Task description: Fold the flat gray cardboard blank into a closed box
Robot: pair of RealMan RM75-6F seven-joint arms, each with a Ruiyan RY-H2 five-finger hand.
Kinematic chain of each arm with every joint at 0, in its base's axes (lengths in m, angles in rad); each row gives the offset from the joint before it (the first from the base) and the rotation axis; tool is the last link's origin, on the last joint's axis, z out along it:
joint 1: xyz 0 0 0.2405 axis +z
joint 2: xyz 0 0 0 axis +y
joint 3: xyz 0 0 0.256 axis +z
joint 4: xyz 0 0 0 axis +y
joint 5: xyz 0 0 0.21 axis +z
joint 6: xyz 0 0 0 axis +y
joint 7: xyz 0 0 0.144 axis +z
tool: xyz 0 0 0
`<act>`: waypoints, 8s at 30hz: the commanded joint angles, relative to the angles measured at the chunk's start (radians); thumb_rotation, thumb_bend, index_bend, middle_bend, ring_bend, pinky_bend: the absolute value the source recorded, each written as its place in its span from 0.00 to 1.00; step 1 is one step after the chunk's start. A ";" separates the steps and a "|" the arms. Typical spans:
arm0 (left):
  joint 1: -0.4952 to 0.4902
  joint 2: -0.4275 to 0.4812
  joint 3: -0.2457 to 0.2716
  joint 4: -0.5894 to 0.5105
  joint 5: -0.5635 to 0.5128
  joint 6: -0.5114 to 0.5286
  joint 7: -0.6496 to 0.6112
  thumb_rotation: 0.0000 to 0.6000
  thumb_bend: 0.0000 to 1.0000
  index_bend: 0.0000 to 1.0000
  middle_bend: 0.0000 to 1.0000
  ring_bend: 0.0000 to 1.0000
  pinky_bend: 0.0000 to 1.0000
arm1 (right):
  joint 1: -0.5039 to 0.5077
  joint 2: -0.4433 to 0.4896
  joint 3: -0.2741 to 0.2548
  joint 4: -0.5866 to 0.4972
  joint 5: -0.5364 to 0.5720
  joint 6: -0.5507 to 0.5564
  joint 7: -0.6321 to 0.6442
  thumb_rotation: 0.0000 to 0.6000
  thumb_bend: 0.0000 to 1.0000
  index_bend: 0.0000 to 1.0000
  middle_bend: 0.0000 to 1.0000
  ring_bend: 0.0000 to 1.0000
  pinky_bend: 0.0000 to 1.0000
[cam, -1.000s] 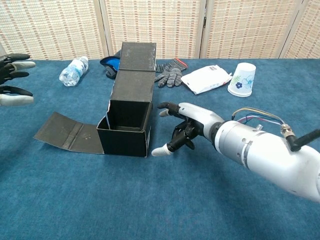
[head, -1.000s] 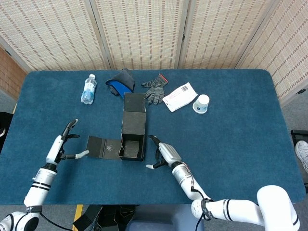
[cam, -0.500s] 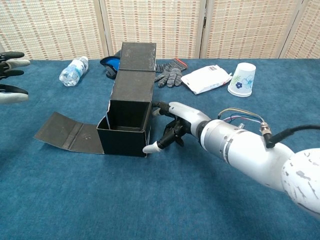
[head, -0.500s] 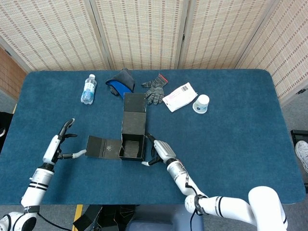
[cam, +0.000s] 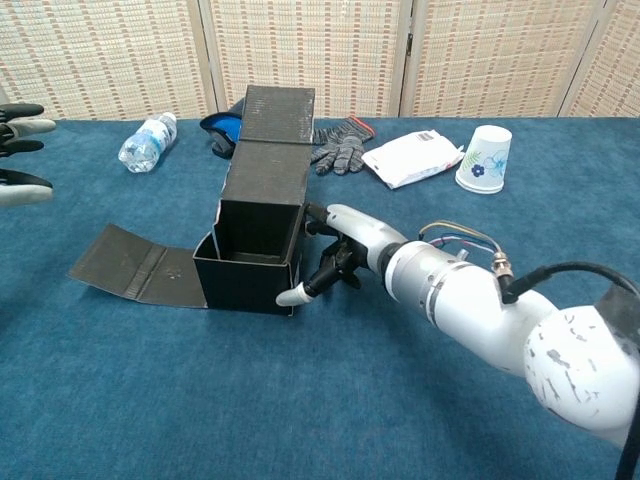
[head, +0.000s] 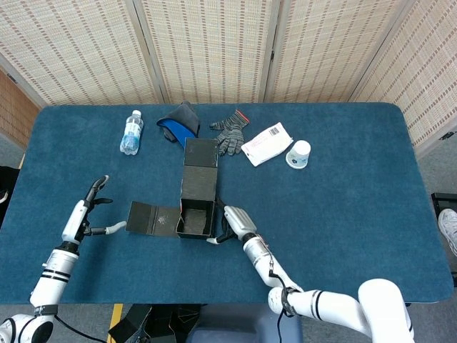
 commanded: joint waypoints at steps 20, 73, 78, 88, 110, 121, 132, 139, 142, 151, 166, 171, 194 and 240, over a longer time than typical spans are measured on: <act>0.025 -0.018 -0.045 0.095 -0.027 0.098 0.105 1.00 0.10 0.00 0.00 0.00 0.25 | -0.128 0.189 0.090 -0.217 -0.039 -0.016 0.220 1.00 0.35 0.38 0.39 0.74 0.91; -0.153 -0.279 -0.032 0.308 0.144 0.261 0.201 1.00 0.10 0.00 0.00 0.00 0.24 | -0.152 0.300 0.039 -0.264 -0.299 -0.161 0.751 1.00 0.35 0.39 0.39 0.75 0.92; -0.162 -0.294 -0.012 0.340 0.179 0.285 0.222 1.00 0.10 0.00 0.00 0.00 0.24 | -0.120 0.297 0.023 -0.260 -0.264 -0.176 0.660 1.00 0.35 0.39 0.39 0.75 0.92; -0.176 -0.369 0.002 0.487 0.183 0.300 0.150 1.00 0.10 0.00 0.00 0.03 0.24 | -0.064 0.249 0.013 -0.231 -0.136 -0.182 0.494 1.00 0.35 0.40 0.39 0.75 0.92; -0.198 -0.534 0.071 0.789 0.239 0.381 0.105 1.00 0.09 0.01 0.06 0.12 0.28 | 0.003 0.169 0.000 -0.155 0.023 -0.159 0.264 1.00 0.37 0.40 0.40 0.75 0.92; -0.219 -0.605 0.117 0.955 0.279 0.432 0.119 1.00 0.09 0.17 0.13 0.19 0.32 | 0.006 0.148 -0.001 -0.138 0.031 -0.154 0.226 1.00 0.37 0.40 0.40 0.75 0.92; -0.222 -0.650 0.164 1.079 0.302 0.471 0.105 1.00 0.09 0.34 0.25 0.29 0.36 | 0.004 0.148 0.005 -0.141 0.027 -0.158 0.210 1.00 0.37 0.40 0.40 0.75 0.92; -0.232 -0.662 0.191 1.122 0.317 0.495 0.113 1.00 0.09 0.39 0.31 0.33 0.38 | 0.007 0.144 0.007 -0.133 0.023 -0.161 0.201 1.00 0.37 0.40 0.40 0.75 0.92; -0.235 -0.664 0.200 1.134 0.320 0.493 0.117 1.00 0.09 0.40 0.32 0.34 0.39 | 0.008 0.142 0.008 -0.129 0.022 -0.164 0.198 1.00 0.37 0.40 0.40 0.75 0.92; -0.247 -0.662 0.231 1.157 0.332 0.485 0.137 1.00 0.09 0.43 0.34 0.34 0.39 | 0.016 0.144 0.003 -0.118 0.020 -0.181 0.180 1.00 0.37 0.40 0.40 0.75 0.92; -0.255 -0.656 0.269 1.171 0.344 0.464 0.156 1.00 0.09 0.45 0.35 0.38 0.44 | 0.023 0.146 -0.008 -0.102 0.002 -0.186 0.157 1.00 0.38 0.40 0.40 0.75 0.92; -0.251 -0.656 0.283 1.173 0.351 0.465 0.165 1.00 0.09 0.45 0.36 0.43 0.46 | 0.022 0.144 -0.014 -0.096 -0.020 -0.182 0.152 1.00 0.39 0.40 0.40 0.77 0.92; -0.269 -0.632 0.359 1.158 0.403 0.403 0.284 1.00 0.09 0.37 0.36 0.53 0.51 | -0.008 0.144 -0.069 -0.048 -0.264 -0.126 0.237 1.00 0.42 0.40 0.40 0.77 0.92; -0.268 -0.590 0.364 1.084 0.415 0.459 0.331 1.00 0.09 0.40 0.27 0.47 0.52 | -0.036 0.189 -0.106 -0.053 -0.374 -0.072 0.366 1.00 0.28 0.33 0.32 0.76 0.92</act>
